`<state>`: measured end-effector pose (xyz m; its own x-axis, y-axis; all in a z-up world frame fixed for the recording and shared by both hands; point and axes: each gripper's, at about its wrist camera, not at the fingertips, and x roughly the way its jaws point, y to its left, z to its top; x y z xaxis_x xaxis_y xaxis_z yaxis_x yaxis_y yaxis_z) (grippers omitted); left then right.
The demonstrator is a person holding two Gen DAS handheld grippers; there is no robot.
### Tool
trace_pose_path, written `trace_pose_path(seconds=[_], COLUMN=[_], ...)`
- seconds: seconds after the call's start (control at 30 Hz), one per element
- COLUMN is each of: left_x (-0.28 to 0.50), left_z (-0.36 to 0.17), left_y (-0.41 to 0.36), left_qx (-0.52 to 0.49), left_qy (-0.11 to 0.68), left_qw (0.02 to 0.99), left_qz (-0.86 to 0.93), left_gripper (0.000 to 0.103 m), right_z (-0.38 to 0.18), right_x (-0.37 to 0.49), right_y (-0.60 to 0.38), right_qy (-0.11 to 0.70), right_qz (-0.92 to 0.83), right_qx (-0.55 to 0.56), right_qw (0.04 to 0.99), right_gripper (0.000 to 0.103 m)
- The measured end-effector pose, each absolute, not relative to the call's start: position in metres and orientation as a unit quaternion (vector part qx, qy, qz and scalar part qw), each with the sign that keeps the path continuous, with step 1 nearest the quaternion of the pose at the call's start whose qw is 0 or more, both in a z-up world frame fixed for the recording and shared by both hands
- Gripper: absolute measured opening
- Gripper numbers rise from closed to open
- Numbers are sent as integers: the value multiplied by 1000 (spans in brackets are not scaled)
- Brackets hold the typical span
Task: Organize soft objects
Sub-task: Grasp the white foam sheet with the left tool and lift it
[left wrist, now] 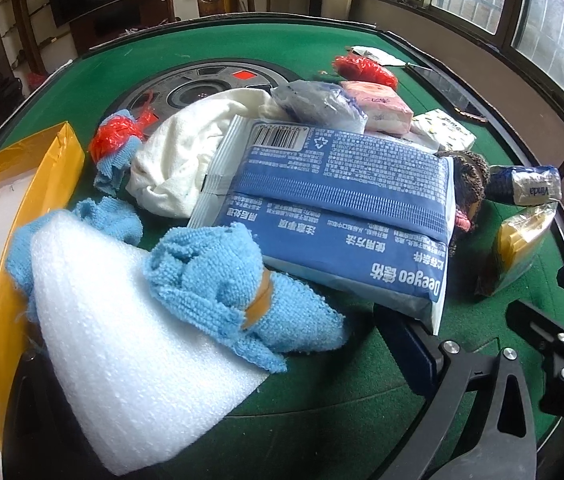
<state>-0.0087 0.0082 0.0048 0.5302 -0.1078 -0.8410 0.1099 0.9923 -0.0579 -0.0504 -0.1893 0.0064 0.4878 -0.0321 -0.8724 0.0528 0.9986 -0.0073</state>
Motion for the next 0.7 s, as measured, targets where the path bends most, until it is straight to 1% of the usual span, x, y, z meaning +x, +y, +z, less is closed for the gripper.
trace_pose_path(seconds=[0.07, 0.13, 0.2, 0.27, 0.3, 0.37, 0.43, 0.57, 0.7], left_x=[-14, -25, -39, -54, -61, -73, -80, -85, -78], left_z=[9, 19, 36, 56, 64, 77, 85, 86, 72], left_y=[18, 28, 40, 54, 62, 77, 89, 107, 115], left_qx=[-26, -46, -59, -60, -61, -56, -43, -16, -24], left_qy=[478, 461, 426, 389, 372, 346, 336, 345, 380], left_qw=[875, 883, 898, 915, 922, 932, 936, 935, 921], left_qz=[-75, -79, -86, -87, -90, -97, -98, -85, -76], left_gripper=[103, 103, 103, 103, 103, 103, 103, 103, 103], right_z=[26, 51, 89, 113, 115, 110, 95, 71, 53], right_x=[-69, -88, -116, -136, -138, -118, -92, -75, -76], right_y=[-194, -198, -199, -198, -197, -195, -196, -193, -198], right_qy=[476, 426, 331, 240, 222, 258, 292, 279, 277], right_qz=[-35, -53, -68, -55, -39, -27, -20, -33, -31], right_qx=[5, -3, -6, 0, 4, 5, 29, 38, 65], right_qw=[879, 903, 941, 969, 974, 966, 956, 959, 958], right_gripper=[102, 102, 102, 102, 102, 102, 102, 102, 102])
